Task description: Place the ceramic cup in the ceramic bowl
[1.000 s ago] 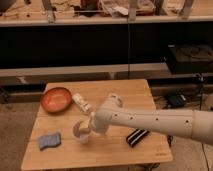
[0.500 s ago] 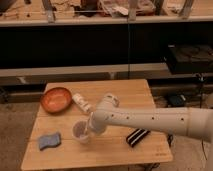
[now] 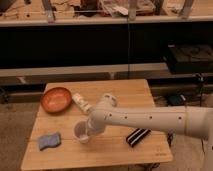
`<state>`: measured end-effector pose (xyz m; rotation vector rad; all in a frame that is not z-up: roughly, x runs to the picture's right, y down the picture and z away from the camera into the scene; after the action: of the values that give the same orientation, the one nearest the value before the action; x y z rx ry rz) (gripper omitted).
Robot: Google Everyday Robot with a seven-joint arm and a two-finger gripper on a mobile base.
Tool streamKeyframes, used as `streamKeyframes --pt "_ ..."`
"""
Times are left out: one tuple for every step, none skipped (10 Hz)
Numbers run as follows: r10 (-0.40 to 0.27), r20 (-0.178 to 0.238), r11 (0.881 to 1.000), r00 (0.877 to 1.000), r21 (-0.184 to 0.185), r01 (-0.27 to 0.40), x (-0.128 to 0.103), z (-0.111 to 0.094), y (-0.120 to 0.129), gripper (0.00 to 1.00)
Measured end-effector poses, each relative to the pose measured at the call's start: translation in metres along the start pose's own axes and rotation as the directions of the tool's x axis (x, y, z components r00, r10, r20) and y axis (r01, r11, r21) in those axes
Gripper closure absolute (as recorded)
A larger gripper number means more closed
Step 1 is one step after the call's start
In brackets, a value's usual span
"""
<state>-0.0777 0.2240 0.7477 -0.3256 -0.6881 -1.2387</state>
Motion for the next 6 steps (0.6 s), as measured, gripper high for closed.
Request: streamKeyframes --pt "-0.005 0.007 1.000 1.000 0.006 0.005 0.000 0.000 0.000 0.91" --pt "-0.006 0.007 1.000 1.000 0.010 0.006 0.000 0.000 0.001 0.84" --pt "-0.004 -0.003 1.000 1.000 0.011 0.004 0.006 -0.005 -0.001 0.82" --pt "-0.004 -0.010 1.000 1.000 0.010 0.004 0.012 -0.012 -0.004 0.85" --pt "-0.005 -0.015 1.000 1.000 0.011 0.006 0.015 -0.017 -0.006 0.93" --pt "-0.007 -0.017 1.000 1.000 0.012 0.008 0.017 -0.018 -0.007 0.98"
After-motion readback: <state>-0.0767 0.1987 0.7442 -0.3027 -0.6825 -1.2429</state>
